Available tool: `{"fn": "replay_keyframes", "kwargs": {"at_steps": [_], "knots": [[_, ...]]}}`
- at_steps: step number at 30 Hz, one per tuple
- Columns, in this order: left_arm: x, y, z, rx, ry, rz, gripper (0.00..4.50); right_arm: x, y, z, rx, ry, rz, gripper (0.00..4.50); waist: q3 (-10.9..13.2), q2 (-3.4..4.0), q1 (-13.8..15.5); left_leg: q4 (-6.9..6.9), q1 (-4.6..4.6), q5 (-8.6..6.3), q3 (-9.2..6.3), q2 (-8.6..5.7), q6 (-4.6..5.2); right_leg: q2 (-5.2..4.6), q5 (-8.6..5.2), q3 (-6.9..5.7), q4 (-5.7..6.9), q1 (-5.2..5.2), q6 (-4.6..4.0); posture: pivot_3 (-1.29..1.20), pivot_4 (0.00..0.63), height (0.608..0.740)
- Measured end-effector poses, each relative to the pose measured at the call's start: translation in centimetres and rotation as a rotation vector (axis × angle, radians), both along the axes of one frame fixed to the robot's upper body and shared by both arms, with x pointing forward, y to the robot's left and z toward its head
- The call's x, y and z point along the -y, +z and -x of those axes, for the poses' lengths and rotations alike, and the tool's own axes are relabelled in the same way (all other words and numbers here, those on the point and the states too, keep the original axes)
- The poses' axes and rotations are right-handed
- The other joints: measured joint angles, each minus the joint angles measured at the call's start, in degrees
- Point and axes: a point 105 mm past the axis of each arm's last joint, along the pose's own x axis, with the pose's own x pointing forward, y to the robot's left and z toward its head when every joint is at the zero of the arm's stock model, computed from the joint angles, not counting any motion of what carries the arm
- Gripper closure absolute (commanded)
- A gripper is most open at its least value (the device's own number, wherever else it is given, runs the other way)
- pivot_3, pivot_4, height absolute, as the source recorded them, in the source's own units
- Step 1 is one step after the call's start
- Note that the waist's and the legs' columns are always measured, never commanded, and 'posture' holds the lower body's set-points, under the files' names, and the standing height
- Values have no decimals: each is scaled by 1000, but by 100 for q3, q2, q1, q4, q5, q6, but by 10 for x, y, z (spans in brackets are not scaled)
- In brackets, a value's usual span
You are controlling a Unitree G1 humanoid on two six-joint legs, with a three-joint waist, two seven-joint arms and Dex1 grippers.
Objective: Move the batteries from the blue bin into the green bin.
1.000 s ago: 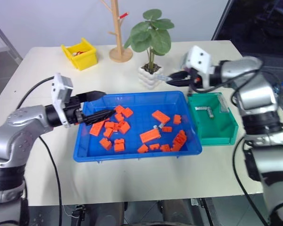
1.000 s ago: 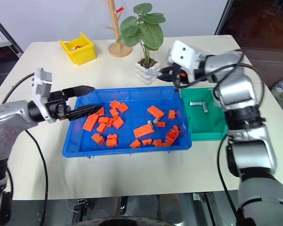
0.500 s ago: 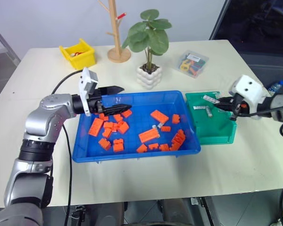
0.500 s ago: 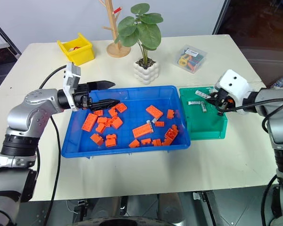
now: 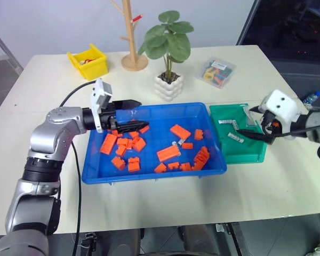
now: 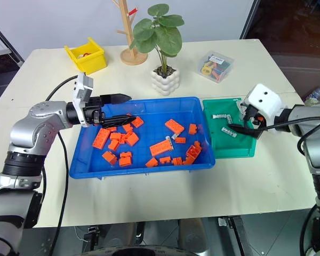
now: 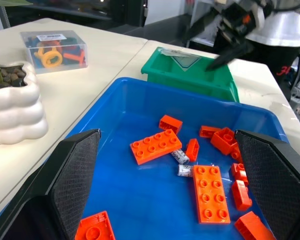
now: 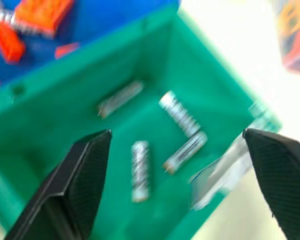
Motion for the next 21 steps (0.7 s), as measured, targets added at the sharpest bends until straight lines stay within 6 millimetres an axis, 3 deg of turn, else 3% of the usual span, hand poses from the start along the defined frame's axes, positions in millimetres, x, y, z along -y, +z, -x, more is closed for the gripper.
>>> {"fn": "replay_keyframes", "kwargs": {"at_steps": [2,4,9,12,16,21], "knots": [[-2,-1,2,0,4,-7,0,-27,24,-7,71,66,-82,52,0,0,-15,-2,2,0,-4,5,0,5,0,-1,2,0,-1,0,150,740],[-1,-1,3,-3,3,-11,0,-50,31,-6,82,136,-122,52,0,0,25,-4,1,0,-11,6,0,6,0,-5,3,0,-1,0,150,740],[-17,-7,9,-30,49,-32,0,-113,-6,5,-10,397,-32,52,-1,-1,54,-4,-9,0,-11,2,0,3,0,-5,-3,-1,0,0,150,740],[-21,-7,15,-35,52,-49,0,-139,-26,12,-40,546,42,52,0,-3,45,-1,-9,0,-11,1,-1,3,0,-6,-3,-1,0,0,150,740],[-25,-4,27,-34,59,-68,0,-157,-36,10,-49,652,90,52,0,-3,19,-5,-4,0,-11,4,-1,4,0,-6,1,-3,-1,0,150,740],[-30,-7,46,-63,80,-76,0,-162,-59,18,-161,763,148,52,0,-3,37,-6,-5,0,-13,4,-1,4,0,-6,3,-4,-1,0,150,740]]}}
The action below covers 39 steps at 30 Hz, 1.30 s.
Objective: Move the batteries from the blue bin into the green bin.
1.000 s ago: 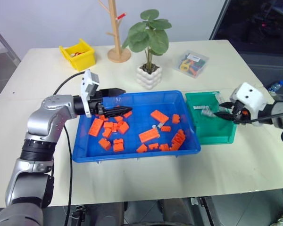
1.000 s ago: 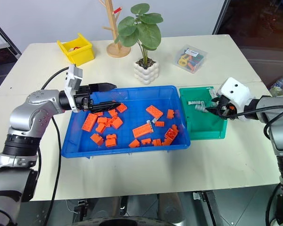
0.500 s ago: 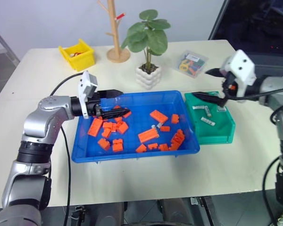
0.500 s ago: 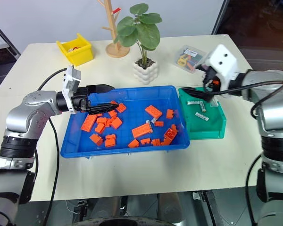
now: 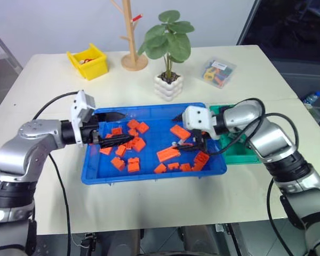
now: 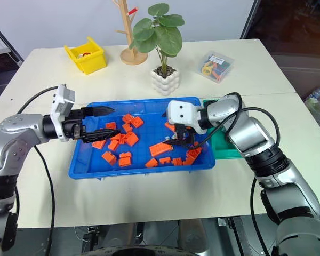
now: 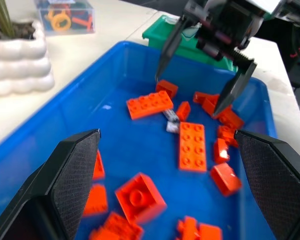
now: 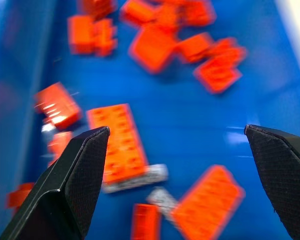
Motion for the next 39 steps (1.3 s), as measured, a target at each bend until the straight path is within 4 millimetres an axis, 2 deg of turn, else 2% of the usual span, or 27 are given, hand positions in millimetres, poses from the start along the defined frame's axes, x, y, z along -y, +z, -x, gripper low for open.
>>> {"fn": "replay_keyframes", "kwargs": {"at_steps": [4,13,25,28,30,32,33,39], "knots": [[-2,1,8,-7,32,11,0,-7,-10,9,-45,85,26,52,0,-1,-4,1,2,0,-1,0,0,0,0,0,0,1,0,0,150,740],[1,-1,23,-32,34,10,0,-20,-35,-1,-64,110,41,52,0,0,-9,0,4,1,0,0,-1,1,1,0,2,0,-1,0,150,740],[1,-1,23,-29,60,18,0,-23,-41,-11,-77,99,42,52,-1,-1,-8,0,4,1,-1,0,-2,1,1,0,2,1,-2,0,150,740],[1,-1,22,-25,70,23,0,-22,-43,-12,-78,100,49,885,-1,-1,-8,-1,5,1,-1,0,-2,1,1,0,2,1,-2,0,150,740],[1,0,21,-23,78,23,0,-18,-48,-14,-93,87,67,1813,-1,-1,-8,0,5,1,-1,0,-2,1,1,0,2,2,-2,0,150,740],[1,0,20,-22,84,23,0,-15,-52,-15,-108,74,80,2979,-1,-1,-8,-1,5,1,0,0,-2,1,1,0,2,1,-2,0,150,740],[1,0,20,-20,89,24,0,-14,-53,-15,-112,74,82,3285,-1,-1,-9,-1,5,1,0,-1,-2,1,1,0,2,1,-2,0,150,740],[0,2,18,-12,104,39,0,-19,-54,-14,-117,88,73,3260,-1,-1,-17,-1,6,1,-1,0,-3,1,1,0,2,1,-3,0,150,740]]}}
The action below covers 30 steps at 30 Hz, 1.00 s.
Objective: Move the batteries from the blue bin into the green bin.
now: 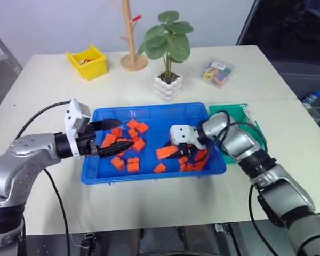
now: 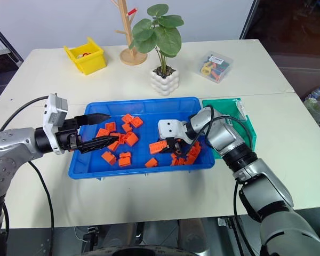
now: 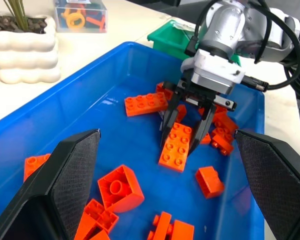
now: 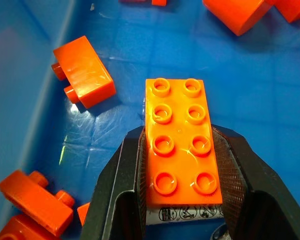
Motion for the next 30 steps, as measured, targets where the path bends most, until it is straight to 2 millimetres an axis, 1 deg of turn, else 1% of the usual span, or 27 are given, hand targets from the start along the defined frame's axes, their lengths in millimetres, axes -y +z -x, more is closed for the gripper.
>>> {"fn": "replay_keyframes", "kwargs": {"at_steps": [4,5,9,10,12,14,16,17,19,21,25,26,30], "knots": [[-1,1,-1,6,11,5,0,-7,4,2,-3,9,-16,3260,0,0,6,1,0,0,0,0,0,0,0,0,0,0,0,0,150,740],[-2,1,-1,5,13,6,0,-12,9,4,-6,13,-33,3260,1,1,0,0,0,0,0,0,0,0,0,0,0,-1,0,0,150,740],[-1,2,0,7,10,10,0,-48,45,14,35,90,-147,3260,0,1,-16,-2,0,0,-5,2,-1,3,1,0,7,-6,-2,0,150,740],[-1,2,0,7,10,10,0,-53,49,15,42,97,-161,3260,0,0,-3,-2,0,0,-5,2,-1,3,1,-1,7,-6,-2,0,150,740],[-2,2,0,8,9,11,0,-63,50,18,41,101,-193,3260,-1,-2,17,-1,-1,1,-5,1,-2,3,1,-1,4,-2,-2,0,150,740],[-3,3,0,12,12,11,0,-71,43,22,23,102,-211,3260,-2,-3,25,0,-1,2,-5,0,-4,2,1,-1,2,0,-2,0,150,740],[-3,4,0,13,12,12,0,-75,35,26,4,103,-211,2211,-2,-3,15,-1,-1,2,-5,0,-5,2,2,-1,3,-1,-3,0,150,740],[-3,4,0,13,12,12,0,-77,32,27,-2,101,-213,1867,-2,-2,10,-2,-1,2,-5,0,-5,2,2,-1,4,-3,-3,0,150,740],[-3,4,0,14,13,12,0,-78,27,29,-13,93,-219,841,-1,-2,6,-3,-1,2,-5,0,-5,3,2,-1,5,-4,-3,0,150,740],[-3,4,0,14,12,12,0,-78,25,28,-6,82,-216,13,-1,-2,-3,-2,-1,2,-5,0,-5,3,2,-1,5,-4,-3,0,150,740],[-2,4,2,16,6,9,0,-77,25,23,22,50,-219,13,-1,-2,2,-3,-1,2,-5,1,-5,3,2,-1,4,-5,-4,0,150,740],[-2,4,2,15,0,9,0,-74,26,21,32,39,-213,13,-1,-2,4,-3,-1,2,-5,0,-5,3,2,-1,4,-5,-4,0,150,740],[-3,4,4,12,-16,-10,0,-45,34,4,90,-32,-172,13,-2,-2,23,-2,-1,3,-4,0,-5,3,2,-1,1,-2,-4,0,150,740]]}}
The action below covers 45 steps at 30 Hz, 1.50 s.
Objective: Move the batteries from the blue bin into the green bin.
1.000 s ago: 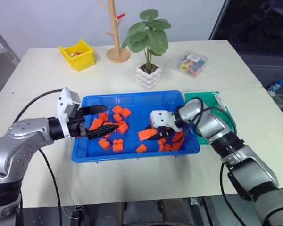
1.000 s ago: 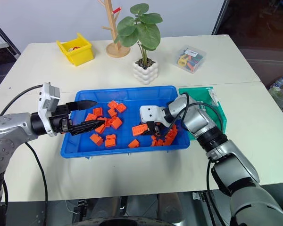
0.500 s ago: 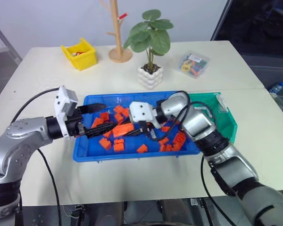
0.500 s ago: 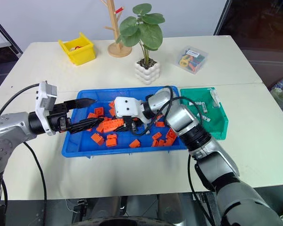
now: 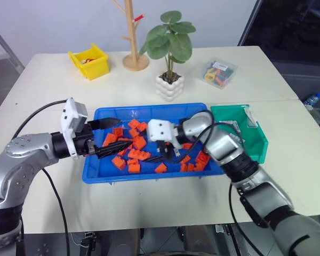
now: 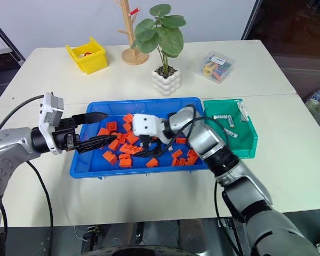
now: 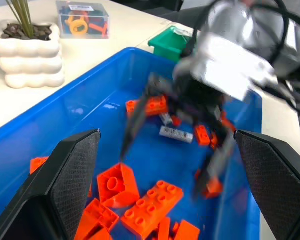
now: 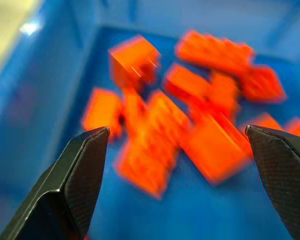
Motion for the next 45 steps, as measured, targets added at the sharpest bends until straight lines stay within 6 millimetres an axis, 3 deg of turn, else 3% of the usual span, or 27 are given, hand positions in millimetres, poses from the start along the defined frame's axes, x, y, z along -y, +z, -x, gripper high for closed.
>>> {"fn": "replay_keyframes", "kwargs": {"at_steps": [8,24,30,31,32,35,45], "knots": [[3,-3,-1,-9,-37,-5,0,48,-6,-12,-4,-69,103,13,0,0,-31,-1,0,0,1,1,0,0,0,0,1,-2,0,0,150,740],[1,-3,1,-17,-45,-31,0,66,-31,-8,-78,4,207,13,0,0,-19,0,0,0,1,1,0,0,0,0,0,0,0,0,150,740],[3,-1,5,-13,-73,-39,0,68,-32,-11,-72,16,206,13,0,-1,-19,0,4,0,1,1,0,0,0,0,0,5,0,0,150,740],[3,-1,5,-13,-72,-39,0,68,-32,-12,-74,15,204,538,-1,-1,-20,0,7,0,1,1,0,0,0,0,0,7,0,0,150,740],[3,-1,5,-13,-70,-38,0,68,-32,-12,-74,15,203,757,-1,-1,-21,0,8,0,1,1,0,0,0,0,0,8,0,0,150,740],[3,-1,5,-12,-65,-38,0,66,-33,-12,-76,22,199,2215,-1,-2,-21,0,10,0,1,1,0,0,0,0,1,9,0,0,150,740],[3,-4,10,-40,-88,-72,0,65,-33,-13,-80,8,190,2244,-1,-2,-22,0,12,0,1,1,0,0,0,0,1,11,0,0,150,740]]}}
